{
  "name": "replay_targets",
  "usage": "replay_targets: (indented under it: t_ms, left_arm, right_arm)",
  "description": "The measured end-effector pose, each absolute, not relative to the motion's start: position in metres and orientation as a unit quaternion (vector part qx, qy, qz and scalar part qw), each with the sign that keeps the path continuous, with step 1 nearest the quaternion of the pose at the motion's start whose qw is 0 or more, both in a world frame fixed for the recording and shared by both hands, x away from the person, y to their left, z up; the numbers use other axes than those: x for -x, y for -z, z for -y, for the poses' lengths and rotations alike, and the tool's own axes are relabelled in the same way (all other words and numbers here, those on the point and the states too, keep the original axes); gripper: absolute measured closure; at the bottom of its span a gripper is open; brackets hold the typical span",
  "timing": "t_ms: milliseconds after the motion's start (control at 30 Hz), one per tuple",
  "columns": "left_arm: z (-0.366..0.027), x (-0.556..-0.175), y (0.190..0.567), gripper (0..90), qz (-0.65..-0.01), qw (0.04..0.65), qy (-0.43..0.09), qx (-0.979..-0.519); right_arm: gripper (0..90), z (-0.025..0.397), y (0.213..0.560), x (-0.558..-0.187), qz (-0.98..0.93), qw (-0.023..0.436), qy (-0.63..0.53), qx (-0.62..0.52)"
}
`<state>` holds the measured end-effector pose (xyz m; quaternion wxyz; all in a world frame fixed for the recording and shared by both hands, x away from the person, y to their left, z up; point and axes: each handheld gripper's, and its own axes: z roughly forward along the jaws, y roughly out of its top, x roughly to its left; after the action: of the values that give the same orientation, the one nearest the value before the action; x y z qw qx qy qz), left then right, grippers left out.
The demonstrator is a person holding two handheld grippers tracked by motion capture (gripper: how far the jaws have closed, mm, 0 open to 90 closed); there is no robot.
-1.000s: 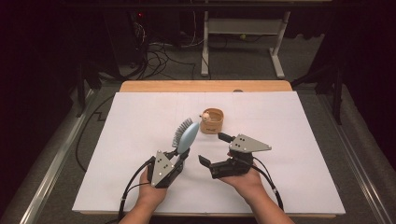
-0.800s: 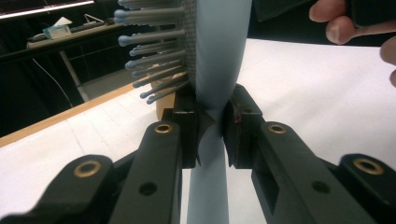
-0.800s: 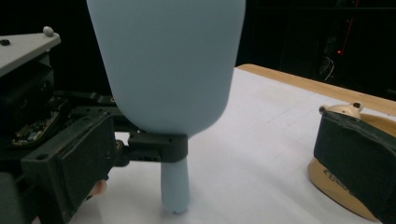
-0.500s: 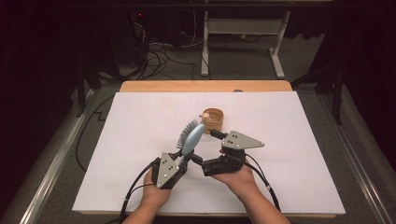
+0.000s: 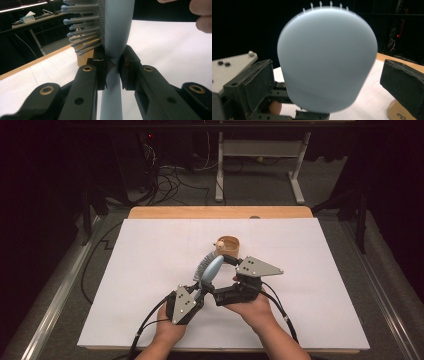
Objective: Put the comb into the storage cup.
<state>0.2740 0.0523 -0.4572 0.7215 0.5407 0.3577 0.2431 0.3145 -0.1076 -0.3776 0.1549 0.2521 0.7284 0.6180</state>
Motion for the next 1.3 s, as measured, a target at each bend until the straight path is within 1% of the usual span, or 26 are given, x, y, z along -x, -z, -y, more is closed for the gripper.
replay_targets:
  t_ms: [267, 800, 1300]
  left_arm:
    - [-0.05, -0.273, 0.458, 77.3, -0.355, 0.722, -0.244, -0.542]
    - [-0.051, -0.274, 0.458, 77.3, -0.357, 0.721, -0.247, -0.54]
    - [-0.052, -0.275, 0.458, 77.3, -0.359, 0.72, -0.251, -0.538]
  right_arm:
    - [0.0, 0.103, 0.375, -0.317, -0.726, 0.151, -0.621, -0.254]
    - [8.8, 0.1, 0.38, -0.322, -0.723, 0.131, -0.624, -0.266]
    - [15.1, 0.098, 0.383, -0.323, -0.72, 0.119, -0.626, -0.275]
